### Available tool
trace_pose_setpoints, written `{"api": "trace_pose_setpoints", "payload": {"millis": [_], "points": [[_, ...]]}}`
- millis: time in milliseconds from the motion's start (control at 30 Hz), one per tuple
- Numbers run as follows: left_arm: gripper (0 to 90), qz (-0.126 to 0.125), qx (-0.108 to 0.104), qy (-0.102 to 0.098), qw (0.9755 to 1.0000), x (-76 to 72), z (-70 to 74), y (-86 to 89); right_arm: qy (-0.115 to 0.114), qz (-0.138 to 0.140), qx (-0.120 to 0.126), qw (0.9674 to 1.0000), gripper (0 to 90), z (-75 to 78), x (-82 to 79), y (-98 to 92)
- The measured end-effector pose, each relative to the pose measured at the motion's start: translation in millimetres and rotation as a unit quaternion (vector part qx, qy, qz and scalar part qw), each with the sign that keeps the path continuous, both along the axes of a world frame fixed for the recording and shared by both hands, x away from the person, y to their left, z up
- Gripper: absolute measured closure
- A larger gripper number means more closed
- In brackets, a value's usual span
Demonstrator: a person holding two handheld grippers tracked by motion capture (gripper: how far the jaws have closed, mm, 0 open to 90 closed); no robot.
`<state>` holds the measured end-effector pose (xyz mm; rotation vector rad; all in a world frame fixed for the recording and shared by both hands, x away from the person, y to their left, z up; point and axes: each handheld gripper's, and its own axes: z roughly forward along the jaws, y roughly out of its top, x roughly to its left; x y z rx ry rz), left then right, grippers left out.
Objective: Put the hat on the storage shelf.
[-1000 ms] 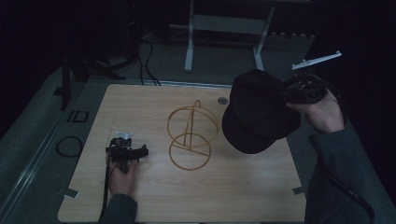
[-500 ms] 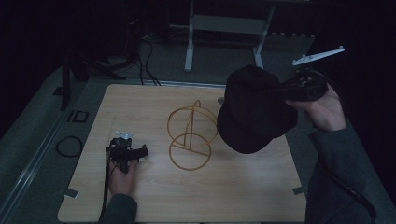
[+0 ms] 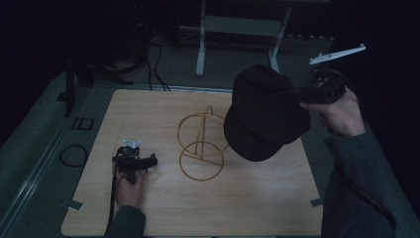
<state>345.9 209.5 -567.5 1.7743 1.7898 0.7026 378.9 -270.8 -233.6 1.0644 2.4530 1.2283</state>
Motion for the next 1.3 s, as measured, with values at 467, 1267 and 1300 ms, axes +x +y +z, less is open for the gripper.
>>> {"api": "trace_pose_setpoints", "payload": {"millis": [467,1267,1300], "points": [[1.2,0.000,0.000,0.000,1.0000,0.1,0.0,-0.1,-0.001,0.034,0.014,0.9993,82.6,7.8,2.7,31.7],[1.2,-0.002,0.000,0.002,1.0000,0.0,0.2,-0.2,0.018,0.093,0.015,0.9954,82.5,5.5,16.3,105.3],[1.2,-0.002,0.000,0.002,1.0000,0.1,0.2,-0.2,0.019,0.094,0.015,0.9953,82.5,5.2,17.1,107.6]]}}
